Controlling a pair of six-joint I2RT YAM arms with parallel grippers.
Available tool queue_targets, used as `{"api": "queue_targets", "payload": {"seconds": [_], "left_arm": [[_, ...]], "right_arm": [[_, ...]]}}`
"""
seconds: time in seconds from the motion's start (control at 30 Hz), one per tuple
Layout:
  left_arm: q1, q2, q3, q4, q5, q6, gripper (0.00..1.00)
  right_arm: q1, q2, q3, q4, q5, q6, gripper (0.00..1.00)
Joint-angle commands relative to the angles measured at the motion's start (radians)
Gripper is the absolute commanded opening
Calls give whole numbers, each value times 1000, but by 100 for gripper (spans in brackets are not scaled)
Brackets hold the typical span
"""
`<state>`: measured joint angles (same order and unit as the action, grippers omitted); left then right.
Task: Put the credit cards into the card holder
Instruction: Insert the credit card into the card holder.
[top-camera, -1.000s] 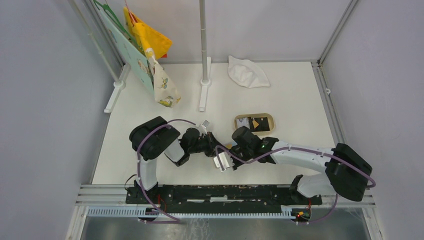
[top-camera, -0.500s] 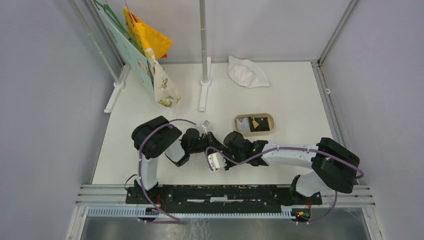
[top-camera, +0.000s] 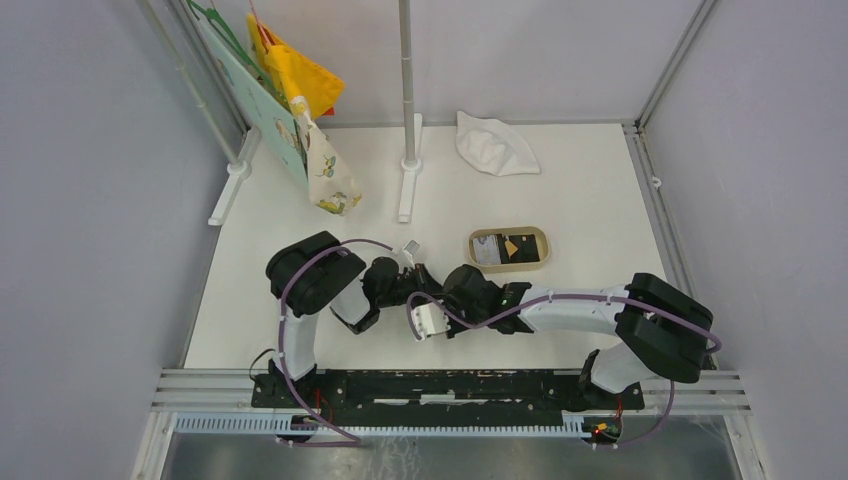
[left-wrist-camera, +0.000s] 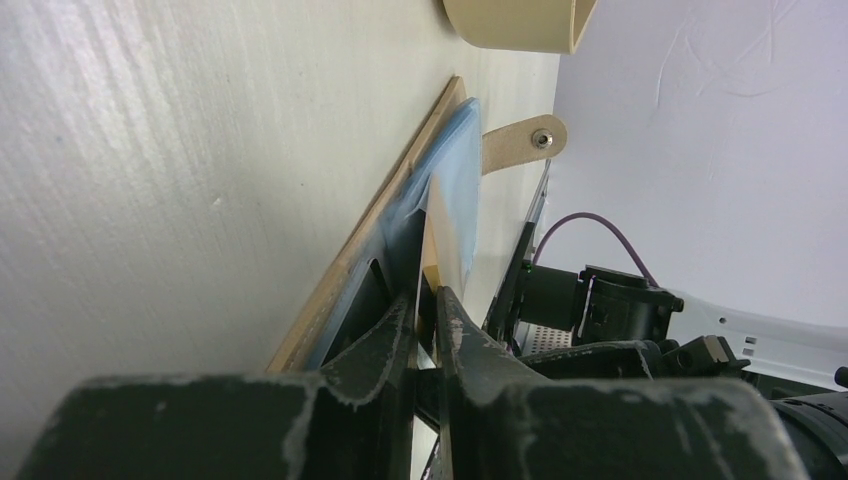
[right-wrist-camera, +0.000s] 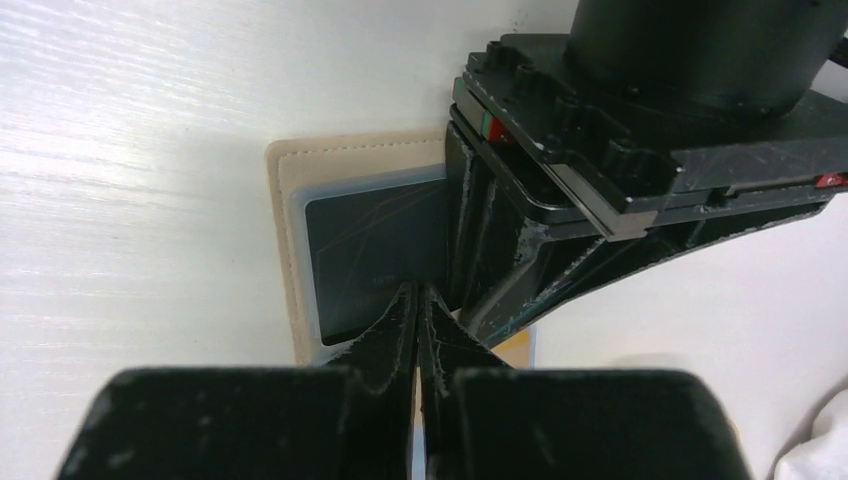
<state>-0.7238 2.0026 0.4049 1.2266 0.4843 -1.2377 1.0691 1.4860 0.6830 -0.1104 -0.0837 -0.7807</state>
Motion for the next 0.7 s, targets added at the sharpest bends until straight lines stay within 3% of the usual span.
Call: {"api": "queue_targets", "payload": {"seconds": [0.0, 0.67], "left_arm": [[1, 32, 0, -39, -4, 6, 19], [1, -31, 17, -132, -16, 43, 28]], "right_arm": [[-22, -4, 20, 25, 59, 19, 4], [-89, -15, -12, -3, 105, 35, 4]]}}
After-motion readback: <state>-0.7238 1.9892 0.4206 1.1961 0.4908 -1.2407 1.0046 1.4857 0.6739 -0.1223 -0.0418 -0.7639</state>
